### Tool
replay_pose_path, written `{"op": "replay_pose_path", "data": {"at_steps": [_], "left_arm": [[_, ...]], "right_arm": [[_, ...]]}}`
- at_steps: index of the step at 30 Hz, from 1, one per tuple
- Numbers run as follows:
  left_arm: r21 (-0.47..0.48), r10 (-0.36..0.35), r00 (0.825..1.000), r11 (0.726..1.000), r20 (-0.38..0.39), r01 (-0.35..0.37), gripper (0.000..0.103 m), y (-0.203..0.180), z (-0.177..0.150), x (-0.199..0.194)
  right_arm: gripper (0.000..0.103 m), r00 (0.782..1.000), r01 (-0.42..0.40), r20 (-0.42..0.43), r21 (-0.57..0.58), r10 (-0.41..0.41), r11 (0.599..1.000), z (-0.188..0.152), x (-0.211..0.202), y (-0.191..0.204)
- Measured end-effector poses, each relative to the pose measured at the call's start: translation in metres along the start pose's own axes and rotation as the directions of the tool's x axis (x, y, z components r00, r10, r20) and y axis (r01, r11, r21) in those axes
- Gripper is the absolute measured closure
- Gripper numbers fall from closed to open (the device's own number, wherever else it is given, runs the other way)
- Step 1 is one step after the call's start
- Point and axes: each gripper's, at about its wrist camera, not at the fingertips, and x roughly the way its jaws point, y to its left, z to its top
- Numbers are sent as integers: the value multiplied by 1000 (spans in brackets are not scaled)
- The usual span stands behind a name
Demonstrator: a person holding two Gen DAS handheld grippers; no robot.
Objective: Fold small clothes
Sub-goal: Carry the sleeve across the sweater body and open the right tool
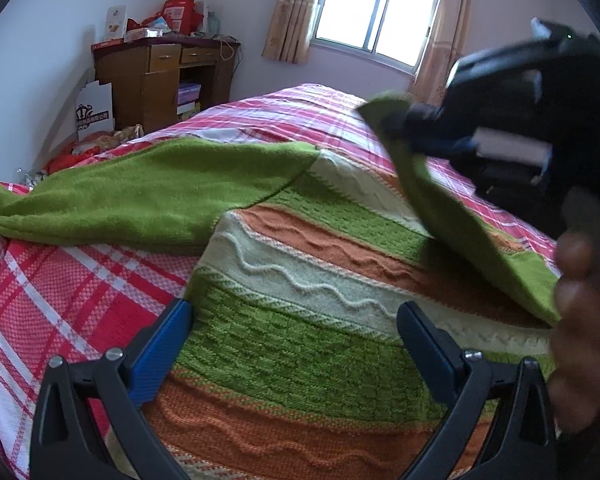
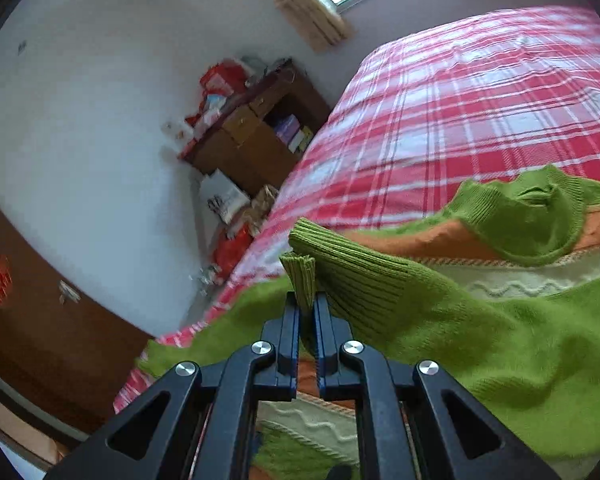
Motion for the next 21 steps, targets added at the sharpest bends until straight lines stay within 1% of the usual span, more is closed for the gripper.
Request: {"op": "replay_pose_path", "data": {"at_steps": [2,3,5,6,7,10,12,13,14,15,16,17,18,19,20,21], "left_arm": [[4,10,1000,1000,-7,-10,0,0,0,2],[6,10,1000,1000,-4,-10,0,-1,-1,2],[-2,-2,1000,1000,2,2,0,1,-1,1],[-7,-7,1000,1000,2,7,0,2,-1,1],[-9,-10,1000,1000,3,10,0,2,-1,1],[-6,-7,1000,1000,1,7,0,2,-2,0],[-4,-2,1000,1000,0,2,0,1,-1,0],[-3,-2,1000,1000,-1,2,0,1,-1,0],[-2,1,1000,1000,-1,-1,0,1,-1,1],[-1,2,1000,1000,-2,-2,0,1,-1,1],[0,3,1000,1000,-3,-3,0,1,-1,1],[0,5,1000,1000,-5,-5,0,1,-1,1],[1,6,1000,1000,-5,-6,0,1,-1,1],[1,6,1000,1000,-6,-6,0,1,-1,1],[2,8,1000,1000,-8,-8,0,1,-1,1],[5,12,1000,1000,-10,-12,0,0,0,2]], "right_arm": [[97,999,9,-46,1,-9,1000,-8,11,-6],[96,997,1,-77,18,0,1000,-8,17,-10],[95,988,-7,-153,56,16,998,-8,28,-16],[93,979,-37,-196,76,51,996,-11,34,-19],[93,974,-66,-213,85,83,994,-13,36,-20],[93,965,-136,-211,102,156,985,-13,27,-22],[91,962,-187,-178,118,206,975,-9,12,-25],[80,959,-212,-162,128,231,969,-7,6,-27],[56,954,-239,-148,141,259,961,-6,0,-29],[41,950,-262,-130,155,282,953,-6,-6,-30],[23,950,-275,-109,164,294,948,-5,-11,-31],[23,949,-286,-87,165,303,944,-6,-16,-32],[23,941,-317,-67,163,331,934,-6,-21,-31],[23,938,-331,-50,162,343,930,-6,-25,-31],[24,946,-314,-29,155,322,937,-6,-31,-31],[25,961,-270,-21,136,275,953,-6,-36,-31]]}}
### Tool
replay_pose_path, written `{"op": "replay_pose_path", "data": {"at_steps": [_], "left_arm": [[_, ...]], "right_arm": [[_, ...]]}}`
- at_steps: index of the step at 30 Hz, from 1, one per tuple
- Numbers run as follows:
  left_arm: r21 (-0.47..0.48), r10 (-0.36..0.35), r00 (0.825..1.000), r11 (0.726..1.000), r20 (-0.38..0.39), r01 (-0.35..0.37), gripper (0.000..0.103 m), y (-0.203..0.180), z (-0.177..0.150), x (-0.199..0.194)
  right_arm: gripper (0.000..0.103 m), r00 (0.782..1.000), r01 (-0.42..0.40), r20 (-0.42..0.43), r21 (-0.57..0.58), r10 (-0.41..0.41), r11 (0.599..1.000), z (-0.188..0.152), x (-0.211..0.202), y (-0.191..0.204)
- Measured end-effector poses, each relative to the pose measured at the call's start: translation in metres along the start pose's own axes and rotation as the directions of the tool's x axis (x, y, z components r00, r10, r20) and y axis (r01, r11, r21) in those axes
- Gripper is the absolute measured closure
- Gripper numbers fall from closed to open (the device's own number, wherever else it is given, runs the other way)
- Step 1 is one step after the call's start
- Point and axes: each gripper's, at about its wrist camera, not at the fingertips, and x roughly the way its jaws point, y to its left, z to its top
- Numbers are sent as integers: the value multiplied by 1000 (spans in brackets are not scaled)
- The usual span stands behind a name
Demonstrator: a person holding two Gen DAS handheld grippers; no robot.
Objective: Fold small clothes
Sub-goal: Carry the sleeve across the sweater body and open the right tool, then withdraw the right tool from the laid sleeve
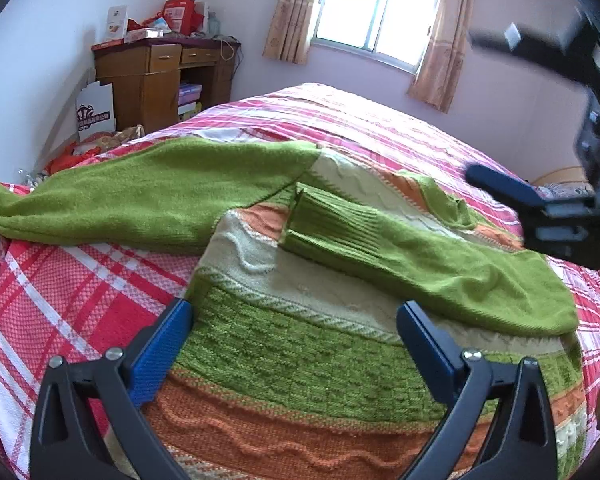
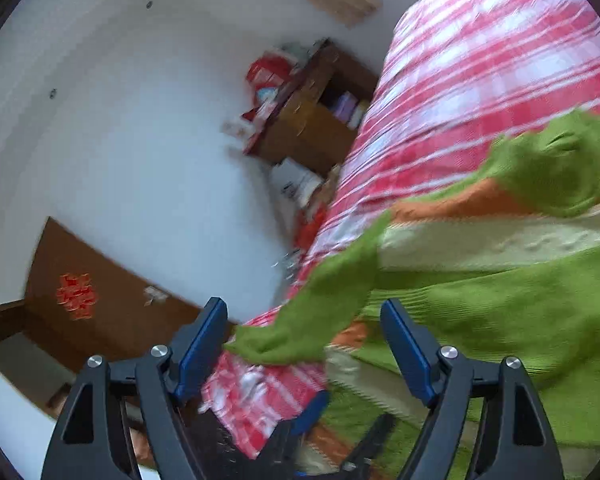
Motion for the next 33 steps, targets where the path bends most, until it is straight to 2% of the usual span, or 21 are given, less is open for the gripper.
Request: {"op": "replay_pose_path", "data": {"at_steps": [1,2,3,5,8,9,11,12,13,14,15,16,17,19,21,24,25,27,30,32,33], "left_arm": [[2,2,1000,1000,-1,-2,0,-1,0,0],[4,5,1000,1000,-2,-5,0,-1,0,1],[5,7,1000,1000,-3,-7,0,-1,1,1],[5,9,1000,1000,-5,-9,0,-1,1,1],[10,23,1000,1000,-12,-23,0,-4,1,1],[17,35,999,999,-19,-35,0,-5,1,2],[60,101,993,993,-59,-97,0,-14,4,6],[97,148,986,985,-78,-141,0,-21,6,8],[136,190,978,975,-86,-177,0,-28,8,9],[168,210,974,966,-80,-195,0,-33,11,8],[180,211,975,964,-71,-195,0,-36,14,7],[190,190,980,966,-51,-177,0,-41,22,2],[191,175,984,968,-39,-165,0,-42,26,0],[180,138,990,974,0,-136,0,-47,43,-4],[165,143,990,976,17,-143,0,-47,55,2],[173,188,981,969,-37,-179,0,-46,59,33],[178,206,976,965,-72,-191,0,-45,57,46],[179,239,963,960,-129,-214,0,-40,49,64],[154,223,966,967,-130,-203,0,-38,47,60],[168,233,963,963,-133,-210,0,-38,44,59],[168,232,964,963,-133,-209,0,-39,43,58]], "right_arm": [[40,999,50,3,-26,-50,998,-3,-5,0],[59,990,142,-2,-76,-143,987,-8,-12,0],[64,977,212,-2,-111,-214,971,-13,-17,-1],[65,944,330,35,-141,-329,933,-29,-38,-12],[65,916,399,90,-100,-391,912,-46,-73,-35],[65,900,430,108,-69,-421,900,-53,-87,-49],[65,890,453,69,-10,-451,892,-64,-97,-73],[65,902,430,48,9,-430,903,-69,-98,-81],[65,923,379,64,12,-379,926,-75,-106,-83],[65,932,359,49,6,-359,933,-78,-110,-83],[65,946,325,0,-4,-325,946,-79,-113,-82],[65,952,307,-7,-7,-307,952,-79,-118,-82],[65,951,307,27,-12,-306,952,-77,-132,-79],[65,940,320,131,-19,-315,947,-70,-167,-77],[65,911,344,242,5,-335,939,-61,-204,-82],[65,852,454,263,58,-452,889,-47,-233,-103],[65,844,474,251,63,-474,878,-45,-234,-109],[65,841,491,214,80,-496,867,-42,-231,-126],[65,877,452,137,89,-461,887,-42,-216,-149],[65,876,466,106,68,-470,882,-44,-195,-153],[65,862,492,123,37,-492,870,-43,-186,-150]]}}
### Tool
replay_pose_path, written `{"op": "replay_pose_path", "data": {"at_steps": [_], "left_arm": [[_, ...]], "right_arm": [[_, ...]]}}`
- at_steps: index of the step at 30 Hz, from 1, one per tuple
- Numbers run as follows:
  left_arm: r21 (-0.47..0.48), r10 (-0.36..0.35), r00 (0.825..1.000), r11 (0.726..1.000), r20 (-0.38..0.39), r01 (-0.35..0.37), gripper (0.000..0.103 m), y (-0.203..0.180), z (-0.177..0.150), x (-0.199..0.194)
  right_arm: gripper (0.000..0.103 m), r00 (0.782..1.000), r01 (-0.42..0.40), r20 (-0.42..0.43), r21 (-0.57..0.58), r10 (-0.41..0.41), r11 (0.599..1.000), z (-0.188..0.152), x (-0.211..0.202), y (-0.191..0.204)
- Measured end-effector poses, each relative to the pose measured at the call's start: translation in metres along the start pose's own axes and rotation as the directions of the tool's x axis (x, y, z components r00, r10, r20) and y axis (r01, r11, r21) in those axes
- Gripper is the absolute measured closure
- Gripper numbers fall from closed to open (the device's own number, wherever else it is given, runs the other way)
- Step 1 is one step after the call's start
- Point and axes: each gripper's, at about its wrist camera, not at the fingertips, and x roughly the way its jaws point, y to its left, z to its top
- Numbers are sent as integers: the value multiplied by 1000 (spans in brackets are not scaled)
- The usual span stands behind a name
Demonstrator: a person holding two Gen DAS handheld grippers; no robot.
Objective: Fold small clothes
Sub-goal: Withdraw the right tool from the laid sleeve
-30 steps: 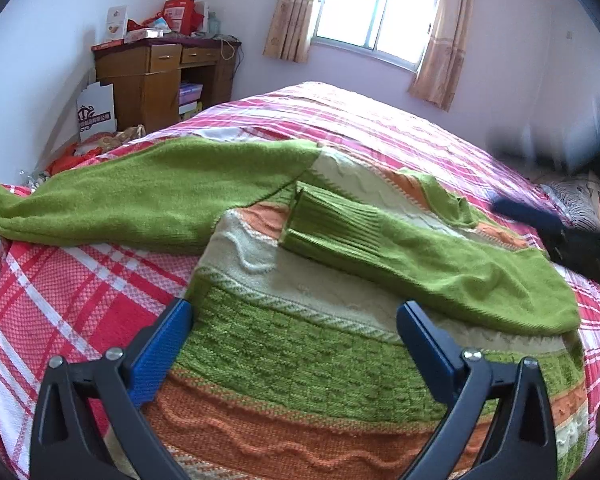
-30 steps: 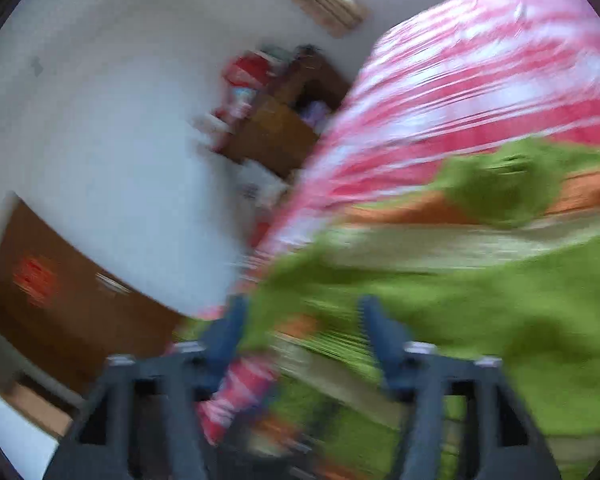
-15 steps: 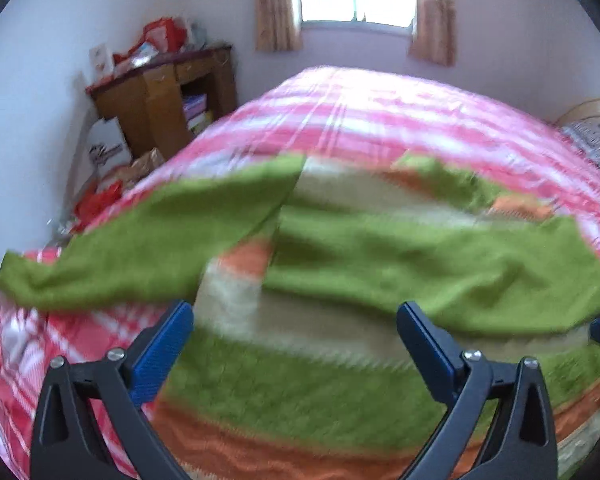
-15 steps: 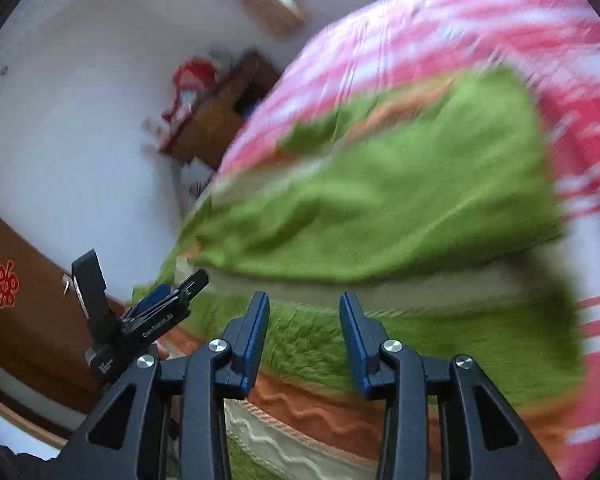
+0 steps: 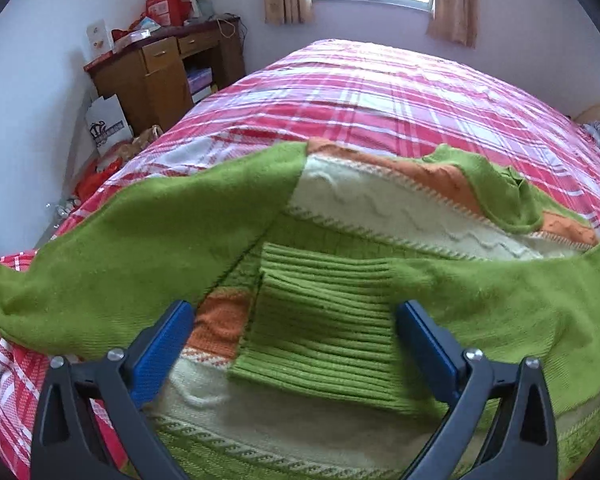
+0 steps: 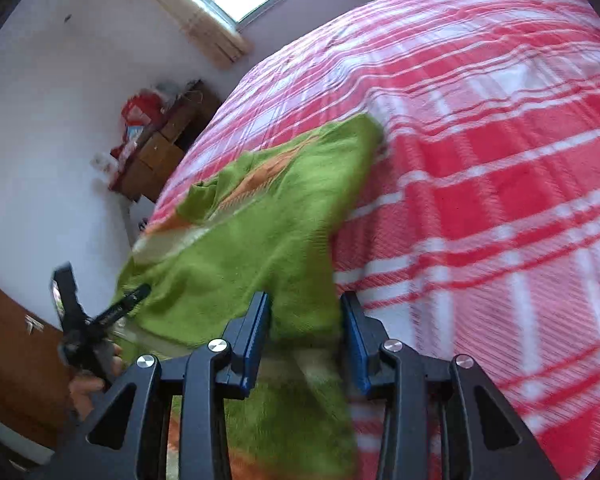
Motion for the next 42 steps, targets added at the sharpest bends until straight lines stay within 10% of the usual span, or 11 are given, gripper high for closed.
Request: {"op": "replay_pose_path", "data": {"at_steps": [2,9,15,20,25,27,29,36,38,42], "left_arm": [[-8,-14,1000,1000,-2,14,0,4,-4,-2],[4,-12,1000,1000,-15,12,0,-5,7,7],[10,0,1000,1000,-15,0,0,-7,7,8],[5,-6,1000,1000,-9,6,0,-6,7,7],[-2,-15,1000,1000,-6,15,0,-4,6,7],[-3,-16,1000,1000,-8,16,0,-4,7,7],[-2,-15,1000,1000,-7,15,0,-4,6,7],[2,-7,1000,1000,-7,7,0,-5,6,7],[3,-5,1000,1000,-7,5,0,-5,6,8],[1,-8,1000,1000,-7,8,0,-5,6,8]], "right_arm": [[82,998,51,-18,-72,-53,996,2,5,16],[87,953,293,-30,-173,-303,940,2,-17,30],[71,968,212,-107,-136,-227,968,4,-16,13],[54,994,107,37,-42,-106,993,46,-36,7],[54,991,122,-49,-21,-123,992,85,38,-9],[64,993,115,-30,-24,-115,993,91,57,-16],[96,990,138,-18,-37,-139,990,94,62,-13],[103,945,305,192,-230,-264,924,102,22,33],[103,890,445,245,-286,-385,849,107,30,34],[103,932,358,120,-157,-342,921,115,41,-9]]}}
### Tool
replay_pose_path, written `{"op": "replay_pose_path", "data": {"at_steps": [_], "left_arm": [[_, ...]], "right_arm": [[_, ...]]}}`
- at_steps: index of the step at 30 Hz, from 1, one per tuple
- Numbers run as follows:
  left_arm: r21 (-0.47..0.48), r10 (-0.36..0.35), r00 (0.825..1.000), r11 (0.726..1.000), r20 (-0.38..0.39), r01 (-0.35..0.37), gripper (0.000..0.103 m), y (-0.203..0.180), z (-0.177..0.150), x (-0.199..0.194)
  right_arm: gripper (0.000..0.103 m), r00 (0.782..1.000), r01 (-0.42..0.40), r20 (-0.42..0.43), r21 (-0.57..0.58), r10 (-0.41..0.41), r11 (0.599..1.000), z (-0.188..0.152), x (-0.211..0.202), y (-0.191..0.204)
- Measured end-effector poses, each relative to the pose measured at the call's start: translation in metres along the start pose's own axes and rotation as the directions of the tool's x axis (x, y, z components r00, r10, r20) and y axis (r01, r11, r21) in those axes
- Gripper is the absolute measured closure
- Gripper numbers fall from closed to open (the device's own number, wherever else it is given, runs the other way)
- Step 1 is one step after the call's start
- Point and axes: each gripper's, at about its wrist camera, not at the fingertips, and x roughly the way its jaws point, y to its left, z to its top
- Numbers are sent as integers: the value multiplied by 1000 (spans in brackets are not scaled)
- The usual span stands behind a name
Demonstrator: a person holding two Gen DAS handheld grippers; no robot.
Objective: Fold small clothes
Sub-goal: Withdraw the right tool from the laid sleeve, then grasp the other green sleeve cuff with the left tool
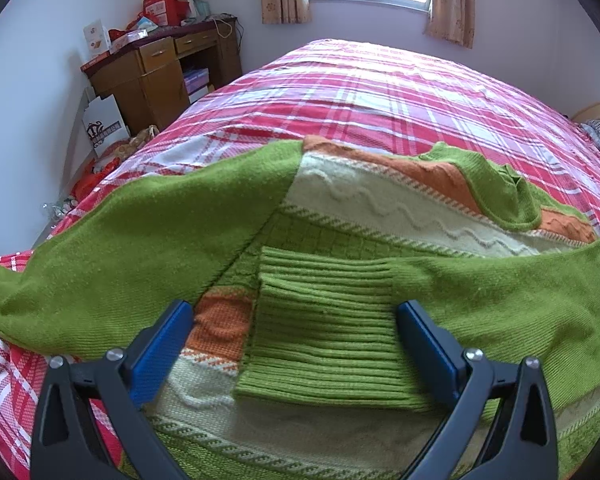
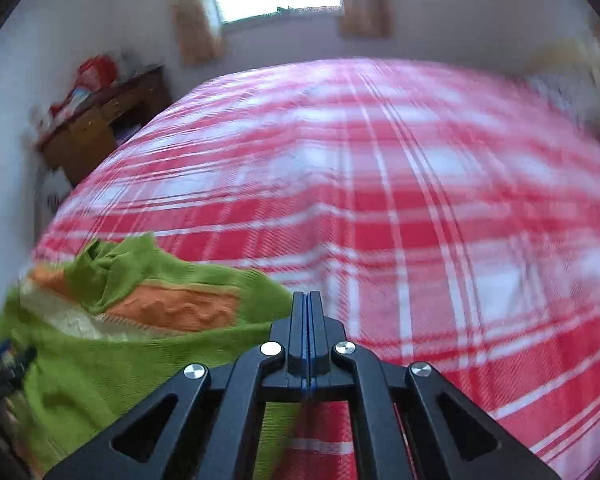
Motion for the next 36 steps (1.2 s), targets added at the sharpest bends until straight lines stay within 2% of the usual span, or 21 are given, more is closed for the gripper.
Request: {"op": "replay_pose_path", "data": {"at_steps": [2,3,5,8,10,12,13,14,15,19,22,25,27,29,31,32,33,34,36], "left_arm": [[0,0,1000,1000,0,0,0,0,0,0],[-1,-1,1000,1000,0,1,0,0,0,0],[-1,-1,1000,1000,1,1,0,0,0,0],[0,1,1000,1000,1,-1,0,0,0,0],[-1,-1,1000,1000,2,1,0,0,0,0],[-2,-3,1000,1000,2,3,0,1,0,-1],[-2,-5,1000,1000,2,5,0,1,0,-1],[-2,-5,1000,1000,2,5,0,1,0,-1],[-2,-7,1000,1000,2,7,0,1,-1,-2],[8,-9,1000,1000,8,9,0,2,-5,-7],[39,-12,1000,999,24,11,0,2,-13,-20],[43,-6,998,999,65,4,0,13,-27,-47],[-11,-17,997,1000,77,18,0,32,-31,-62],[-127,-22,994,991,111,36,0,75,-34,-82],[-233,32,989,972,146,3,0,118,-32,-95],[-291,79,985,956,155,-31,0,143,-30,-101],[-329,111,981,943,156,-55,0,159,-28,-103],[-401,161,974,912,158,-86,0,190,-26,-107],[-493,208,964,864,168,-100,0,231,-24,-109]], "right_arm": [[103,998,-15,59,64,12,998,-4,-17,-13],[103,994,-53,97,85,44,995,-8,-33,-17],[103,986,-123,119,80,113,989,-17,-57,-14],[103,977,-197,76,-11,198,980,-40,-76,13],[103,976,-214,23,-87,217,973,-58,-76,33],[103,982,-185,-55,-183,178,966,-80,-67,54],[103,988,-131,-107,-237,108,963,-93,-55,62],[103,992,-94,-103,-279,67,956,-104,-49,68],[103,997,-70,-51,-299,57,952,-109,-53,70],[103,996,17,-77,-289,-42,957,-104,-62,86],[103,995,-101,-10,-230,101,968,-100,-93,104],[102,987,-154,4,-219,159,963,-110,-102,132],[102,983,-178,2,-220,182,959,-124,-95,146],[102,980,-196,-13,-205,198,959,-136,-84,151],[102,981,-192,-39,-197,188,961,-151,-71,153],[102,982,-190,-52,-190,183,963,-157,-65,153],[102,980,-197,-30,-179,195,964,-159,-66,150],[102,979,-204,-25,-171,202,964,-158,-68,149],[102,974,-224,-33,-146,222,964,-158,-67,145]]}}
